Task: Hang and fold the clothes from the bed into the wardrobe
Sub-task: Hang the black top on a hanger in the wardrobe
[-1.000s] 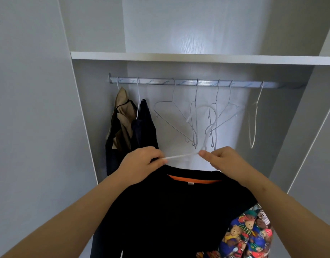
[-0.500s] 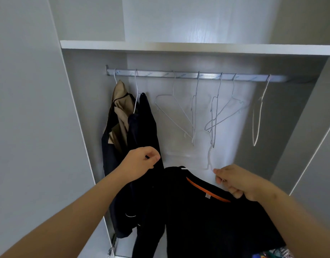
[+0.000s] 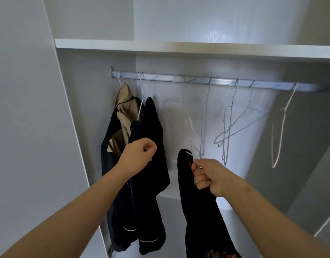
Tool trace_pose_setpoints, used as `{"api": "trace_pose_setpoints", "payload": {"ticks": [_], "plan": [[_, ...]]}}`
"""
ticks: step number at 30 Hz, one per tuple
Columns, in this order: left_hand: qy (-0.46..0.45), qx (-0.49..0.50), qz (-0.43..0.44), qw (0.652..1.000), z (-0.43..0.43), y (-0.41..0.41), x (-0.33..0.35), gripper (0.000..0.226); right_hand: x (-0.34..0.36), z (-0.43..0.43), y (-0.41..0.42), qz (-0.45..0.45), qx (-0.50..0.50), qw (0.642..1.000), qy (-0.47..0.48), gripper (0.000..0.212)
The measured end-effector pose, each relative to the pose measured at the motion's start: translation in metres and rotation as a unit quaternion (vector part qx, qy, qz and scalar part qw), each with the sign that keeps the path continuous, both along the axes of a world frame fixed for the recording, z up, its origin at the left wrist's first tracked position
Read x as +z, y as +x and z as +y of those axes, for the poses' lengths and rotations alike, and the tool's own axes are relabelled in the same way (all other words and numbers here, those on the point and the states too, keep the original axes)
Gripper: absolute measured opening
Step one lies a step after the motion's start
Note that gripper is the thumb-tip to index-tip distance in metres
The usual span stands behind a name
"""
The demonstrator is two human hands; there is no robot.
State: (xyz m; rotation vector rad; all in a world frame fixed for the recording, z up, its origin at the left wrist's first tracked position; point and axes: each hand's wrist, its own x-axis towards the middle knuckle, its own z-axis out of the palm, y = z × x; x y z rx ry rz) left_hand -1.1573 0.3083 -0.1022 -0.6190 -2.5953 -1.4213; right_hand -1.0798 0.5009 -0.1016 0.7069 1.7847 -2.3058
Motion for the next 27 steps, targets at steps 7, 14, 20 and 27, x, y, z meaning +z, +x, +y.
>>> {"api": "trace_pose_setpoints", "payload": {"ticks": [7, 14, 20, 27], "plan": [[0.062, 0.008, 0.034, 0.997, 0.005, -0.080, 0.022, 0.009, 0.033, -0.017, -0.084, 0.039, -0.015, 0.996, -0.078, 0.037], [-0.006, 0.041, 0.120, 0.992, 0.007, -0.183, 0.032, 0.011, 0.061, -0.038, -0.187, 0.065, -0.011, 0.993, -0.095, 0.038], [-0.053, 0.047, 0.107, 0.992, 0.009, -0.252, 0.049, 0.016, 0.080, -0.049, -0.254, 0.085, -0.037, 0.992, -0.088, 0.038], [-0.130, 0.001, 0.056, 0.990, 0.013, -0.281, 0.035, 0.023, 0.089, -0.044, -0.276, 0.110, -0.049, 0.988, -0.091, 0.036]]}}
